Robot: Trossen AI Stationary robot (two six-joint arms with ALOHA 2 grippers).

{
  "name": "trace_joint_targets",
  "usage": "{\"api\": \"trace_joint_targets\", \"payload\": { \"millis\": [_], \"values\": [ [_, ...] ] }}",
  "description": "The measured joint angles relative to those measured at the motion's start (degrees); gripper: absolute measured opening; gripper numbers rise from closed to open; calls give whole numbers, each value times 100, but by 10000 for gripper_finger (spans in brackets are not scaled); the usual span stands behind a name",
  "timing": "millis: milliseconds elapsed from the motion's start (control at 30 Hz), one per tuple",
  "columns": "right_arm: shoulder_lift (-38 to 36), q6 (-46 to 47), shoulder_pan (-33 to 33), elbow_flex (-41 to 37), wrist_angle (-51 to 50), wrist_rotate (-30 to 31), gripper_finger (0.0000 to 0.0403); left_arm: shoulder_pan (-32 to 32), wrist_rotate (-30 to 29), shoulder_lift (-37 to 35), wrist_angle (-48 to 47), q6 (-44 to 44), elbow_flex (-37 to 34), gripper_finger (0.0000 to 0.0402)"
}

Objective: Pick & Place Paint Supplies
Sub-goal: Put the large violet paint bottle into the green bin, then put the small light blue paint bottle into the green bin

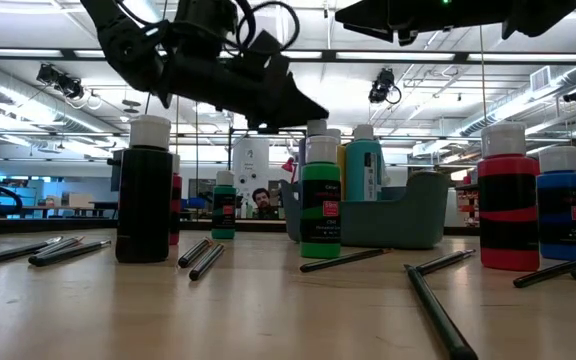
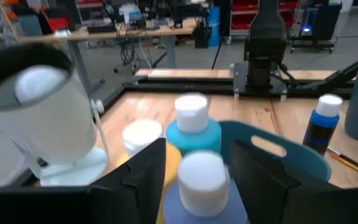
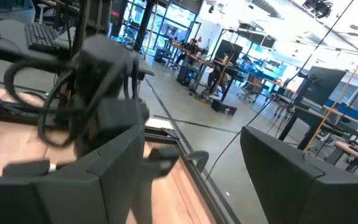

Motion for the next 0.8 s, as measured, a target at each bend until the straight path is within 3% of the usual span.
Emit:
{"api": "trace_joint_targets", "payload": {
  "millis": [233, 433, 633, 800],
  "values": [
    [0, 7, 0, 2, -169, 0, 269, 0, -117, -904, -289, 114, -2, 187],
    [0, 233, 0, 2, -240, -6, 269, 1, -848, -1680, -1890, 169, 2, 186],
    [0, 357, 0, 2, -293, -11, 269, 7, -1224, -1755, -3542, -642, -2, 178],
    [0, 504, -2, 2, -321, -17, 269, 7, -1392, -1624, -4036, -1005, -109, 174]
  ]
}}
